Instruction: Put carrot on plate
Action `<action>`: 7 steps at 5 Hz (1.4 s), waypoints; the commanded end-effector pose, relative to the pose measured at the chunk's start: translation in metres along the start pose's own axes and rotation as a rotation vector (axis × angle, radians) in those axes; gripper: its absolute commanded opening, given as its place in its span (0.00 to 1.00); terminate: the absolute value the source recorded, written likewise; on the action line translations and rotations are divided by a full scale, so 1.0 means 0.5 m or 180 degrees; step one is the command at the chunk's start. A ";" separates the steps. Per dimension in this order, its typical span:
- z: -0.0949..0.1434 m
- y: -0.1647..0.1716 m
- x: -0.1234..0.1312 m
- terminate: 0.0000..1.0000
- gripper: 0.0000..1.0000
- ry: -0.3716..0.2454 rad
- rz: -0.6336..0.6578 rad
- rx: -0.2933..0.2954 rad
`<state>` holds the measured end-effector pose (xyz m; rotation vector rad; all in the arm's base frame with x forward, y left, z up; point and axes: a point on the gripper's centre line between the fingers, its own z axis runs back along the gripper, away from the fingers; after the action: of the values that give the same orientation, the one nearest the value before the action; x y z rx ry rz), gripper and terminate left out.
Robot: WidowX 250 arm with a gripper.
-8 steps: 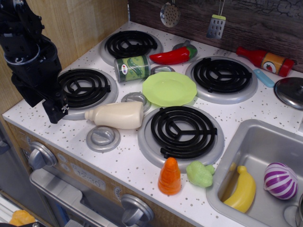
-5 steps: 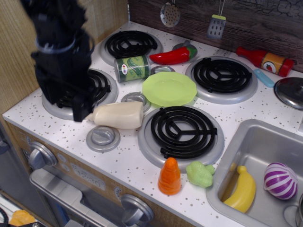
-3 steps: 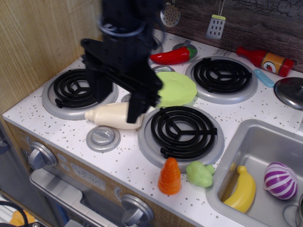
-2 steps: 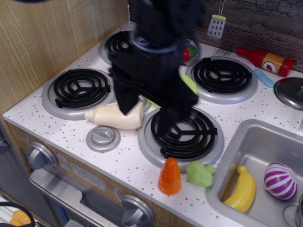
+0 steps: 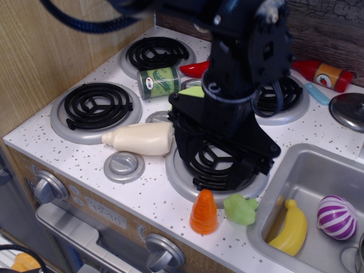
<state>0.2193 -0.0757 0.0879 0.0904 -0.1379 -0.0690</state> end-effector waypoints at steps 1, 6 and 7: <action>-0.028 -0.005 0.001 0.00 1.00 -0.0172 0.0009 0.0013; -0.111 -0.019 -0.015 0.00 0.00 -0.0179 0.0236 -0.0219; -0.109 -0.020 -0.015 0.00 0.00 -0.0179 0.0247 -0.0234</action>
<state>0.2111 -0.0721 0.0318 0.0573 -0.1382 -0.0036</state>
